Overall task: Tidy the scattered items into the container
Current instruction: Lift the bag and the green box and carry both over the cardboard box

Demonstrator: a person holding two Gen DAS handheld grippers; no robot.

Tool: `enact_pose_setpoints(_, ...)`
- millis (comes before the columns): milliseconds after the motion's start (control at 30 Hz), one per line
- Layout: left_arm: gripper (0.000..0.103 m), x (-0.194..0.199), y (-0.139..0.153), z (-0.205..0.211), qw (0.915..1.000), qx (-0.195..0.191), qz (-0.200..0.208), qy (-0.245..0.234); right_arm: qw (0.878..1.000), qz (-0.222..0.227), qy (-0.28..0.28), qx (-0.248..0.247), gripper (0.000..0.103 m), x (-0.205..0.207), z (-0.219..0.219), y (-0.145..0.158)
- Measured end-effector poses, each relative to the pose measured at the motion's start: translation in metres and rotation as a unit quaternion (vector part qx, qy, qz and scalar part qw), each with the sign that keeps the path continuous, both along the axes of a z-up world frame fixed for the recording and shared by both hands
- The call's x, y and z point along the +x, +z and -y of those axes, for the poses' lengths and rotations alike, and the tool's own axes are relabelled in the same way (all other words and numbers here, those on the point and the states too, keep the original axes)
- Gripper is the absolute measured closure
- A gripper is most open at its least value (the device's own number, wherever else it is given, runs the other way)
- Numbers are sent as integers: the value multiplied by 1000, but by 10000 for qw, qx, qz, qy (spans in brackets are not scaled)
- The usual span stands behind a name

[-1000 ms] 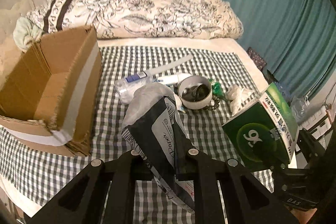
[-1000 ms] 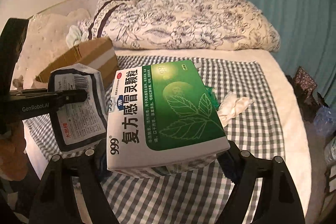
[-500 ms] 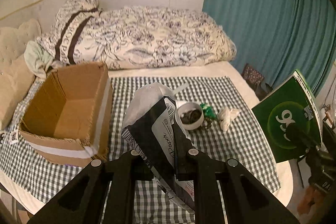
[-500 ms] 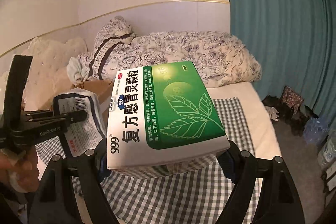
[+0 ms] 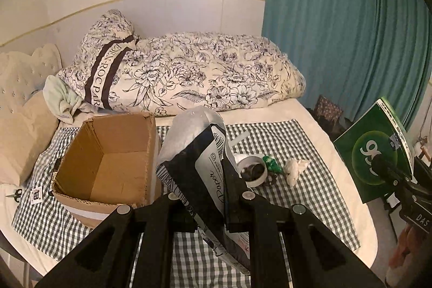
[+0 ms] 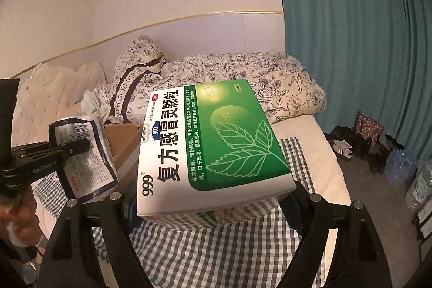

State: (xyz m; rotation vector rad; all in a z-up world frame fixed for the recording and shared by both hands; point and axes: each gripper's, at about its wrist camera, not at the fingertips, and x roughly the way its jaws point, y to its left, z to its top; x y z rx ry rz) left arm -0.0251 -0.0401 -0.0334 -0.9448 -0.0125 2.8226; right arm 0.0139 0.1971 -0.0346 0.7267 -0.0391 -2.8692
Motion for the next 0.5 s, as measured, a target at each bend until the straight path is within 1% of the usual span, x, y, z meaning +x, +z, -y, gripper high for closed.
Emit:
enact_pose_setpoints(300,90,-7,14,29,9999,13,-85,139,9999,86,113,-57,22,-16,23,9)
enact_pose_setpoints(500,90,-15,15,55,9994,2,-94,343,9989,134,454,56,22,-30,62,14)
